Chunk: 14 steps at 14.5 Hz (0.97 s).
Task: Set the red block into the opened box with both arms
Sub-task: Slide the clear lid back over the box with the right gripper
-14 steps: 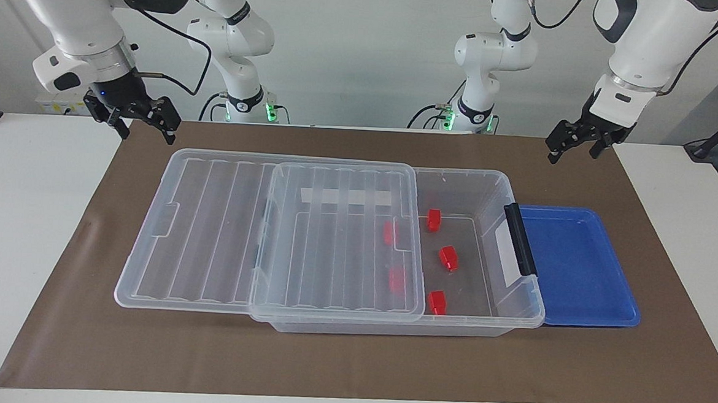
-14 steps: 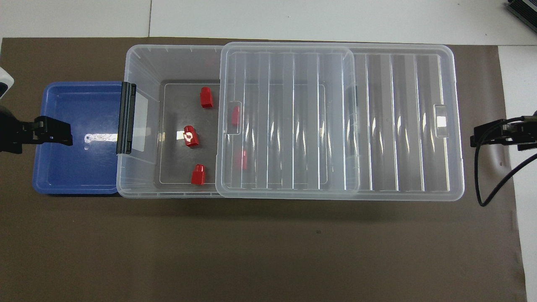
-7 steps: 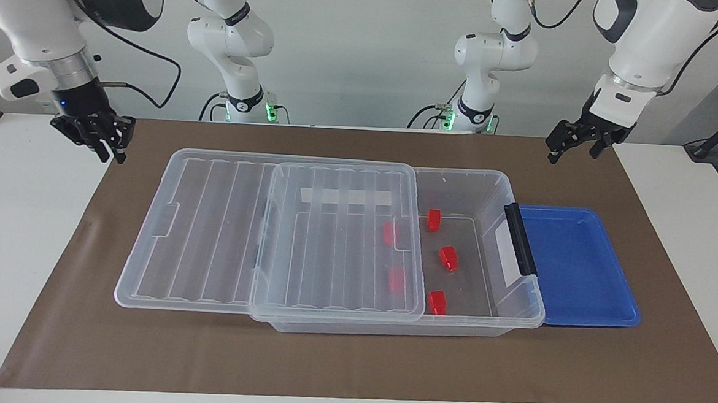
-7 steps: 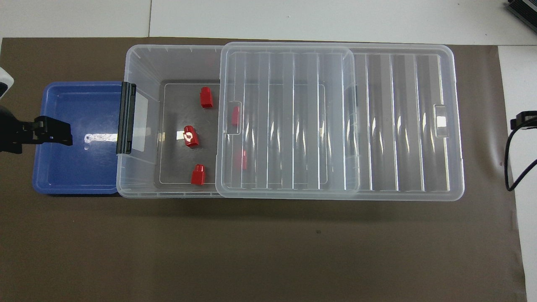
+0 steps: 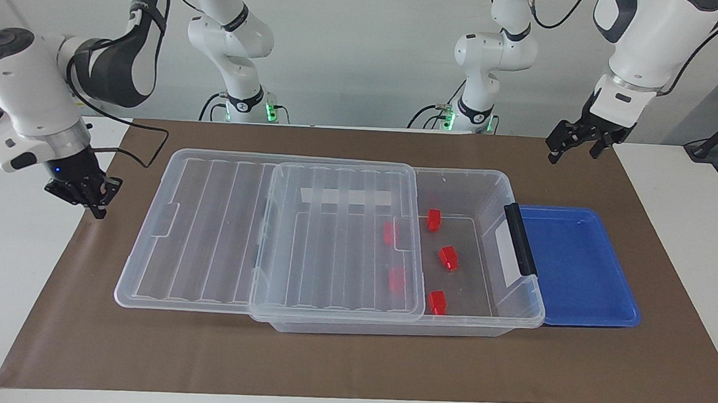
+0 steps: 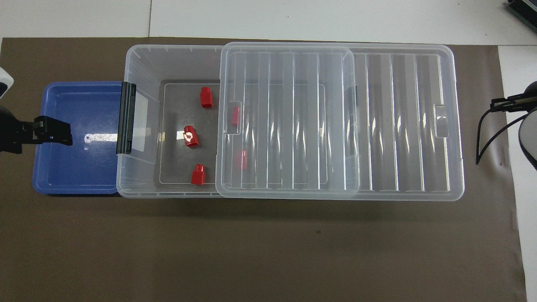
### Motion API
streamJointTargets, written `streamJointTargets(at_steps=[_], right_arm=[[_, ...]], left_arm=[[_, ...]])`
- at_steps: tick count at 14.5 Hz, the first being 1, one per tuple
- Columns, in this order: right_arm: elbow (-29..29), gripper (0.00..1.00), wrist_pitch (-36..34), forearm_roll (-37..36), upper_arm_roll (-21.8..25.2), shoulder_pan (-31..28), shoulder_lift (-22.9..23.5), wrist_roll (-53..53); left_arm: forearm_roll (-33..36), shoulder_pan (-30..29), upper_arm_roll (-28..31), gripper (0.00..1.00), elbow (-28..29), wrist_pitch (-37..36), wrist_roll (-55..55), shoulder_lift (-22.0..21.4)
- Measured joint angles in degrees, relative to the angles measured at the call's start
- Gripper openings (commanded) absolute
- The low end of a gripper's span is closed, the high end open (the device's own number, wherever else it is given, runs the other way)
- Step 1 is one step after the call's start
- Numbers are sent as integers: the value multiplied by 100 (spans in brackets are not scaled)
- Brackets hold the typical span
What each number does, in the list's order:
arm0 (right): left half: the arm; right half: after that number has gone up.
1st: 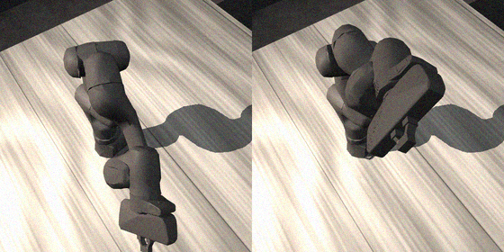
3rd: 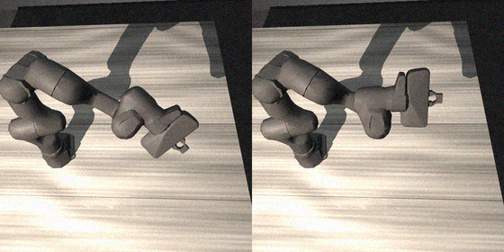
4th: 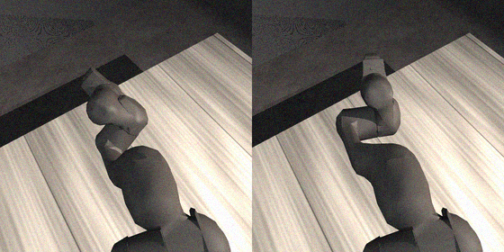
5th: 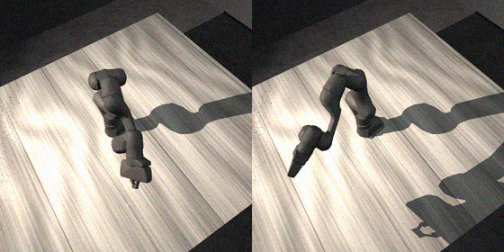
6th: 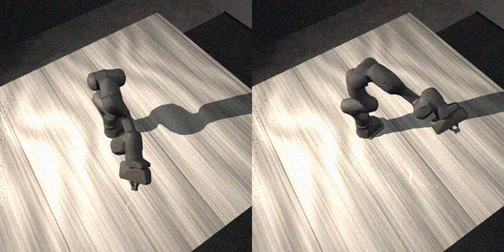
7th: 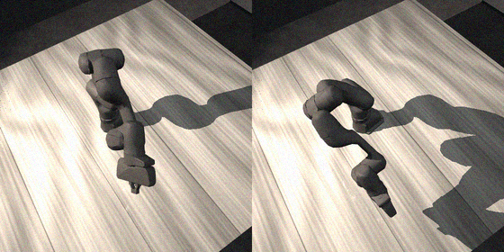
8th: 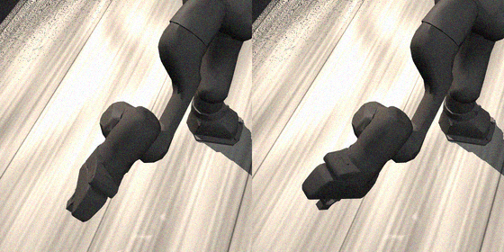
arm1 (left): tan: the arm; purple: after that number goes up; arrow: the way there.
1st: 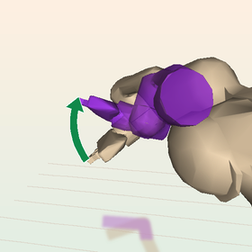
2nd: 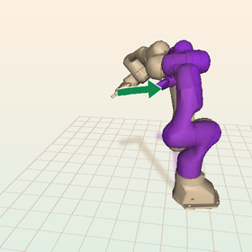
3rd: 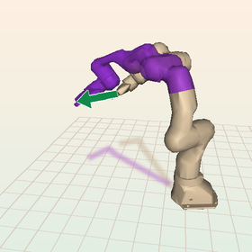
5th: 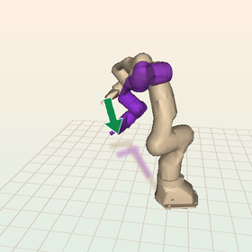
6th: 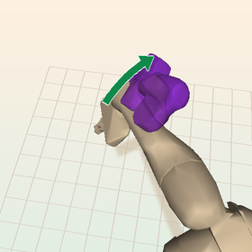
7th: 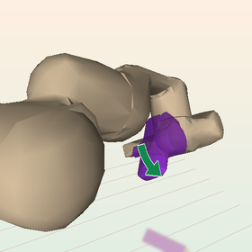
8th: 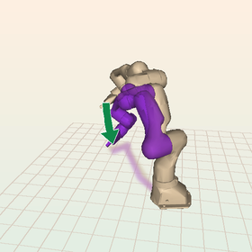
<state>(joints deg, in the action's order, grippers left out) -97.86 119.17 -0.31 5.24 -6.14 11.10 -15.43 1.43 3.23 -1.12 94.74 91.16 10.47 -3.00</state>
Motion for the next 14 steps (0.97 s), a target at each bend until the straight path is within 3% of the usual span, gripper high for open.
streamJointTargets(at_steps=[5, 14], right_arm=[[8, 0, 413, 377, -34, 245, 329, -1], [21, 0, 520, 388, -38, 1032, 348, 673]], left_arm=[[0, 0, 0, 100, 0, 0, 0, 0], [0, 0, 0, 100, 0, 3, 0, 0]])
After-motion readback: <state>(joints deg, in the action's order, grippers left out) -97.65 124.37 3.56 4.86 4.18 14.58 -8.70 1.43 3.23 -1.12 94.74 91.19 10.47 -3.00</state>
